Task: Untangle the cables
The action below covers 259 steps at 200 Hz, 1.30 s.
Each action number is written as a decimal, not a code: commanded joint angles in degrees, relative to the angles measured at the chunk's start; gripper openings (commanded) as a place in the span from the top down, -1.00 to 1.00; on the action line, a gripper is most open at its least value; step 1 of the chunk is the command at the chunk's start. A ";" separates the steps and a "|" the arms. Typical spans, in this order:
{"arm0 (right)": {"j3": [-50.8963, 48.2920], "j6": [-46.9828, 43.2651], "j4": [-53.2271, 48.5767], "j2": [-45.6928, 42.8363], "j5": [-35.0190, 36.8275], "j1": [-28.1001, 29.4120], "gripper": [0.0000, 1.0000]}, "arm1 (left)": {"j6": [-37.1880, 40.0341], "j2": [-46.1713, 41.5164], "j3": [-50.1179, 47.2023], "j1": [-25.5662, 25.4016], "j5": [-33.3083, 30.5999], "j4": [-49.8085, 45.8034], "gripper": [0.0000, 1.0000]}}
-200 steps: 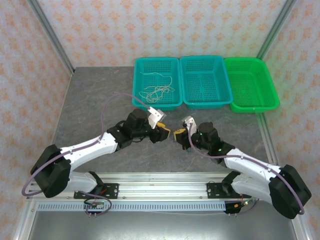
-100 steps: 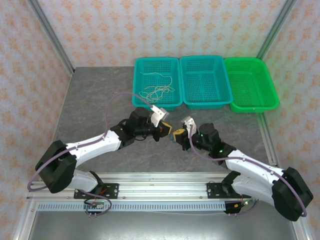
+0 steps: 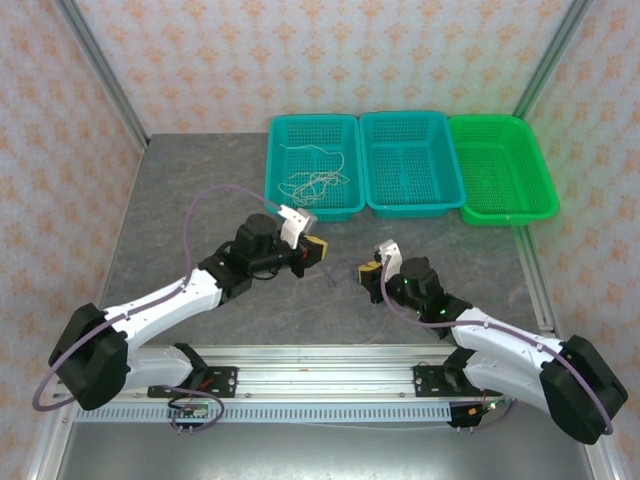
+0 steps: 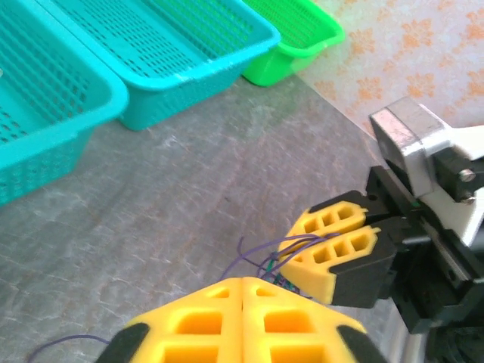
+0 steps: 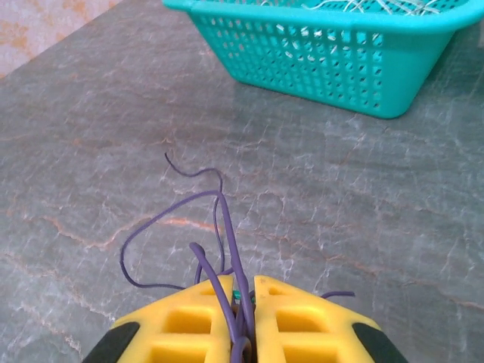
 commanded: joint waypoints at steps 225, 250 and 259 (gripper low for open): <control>4.02 2.70 -1.27 0.96 -0.19 0.02 1.00 | -12.60 18.44 4.07 4.46 16.65 0.07 1.00; 4.27 9.58 -4.22 4.03 13.09 0.07 0.77 | -14.55 10.63 2.24 5.05 9.78 -0.41 1.00; 4.42 14.88 -5.23 6.03 19.54 0.07 0.72 | -14.93 6.87 1.75 5.22 6.30 -1.52 1.00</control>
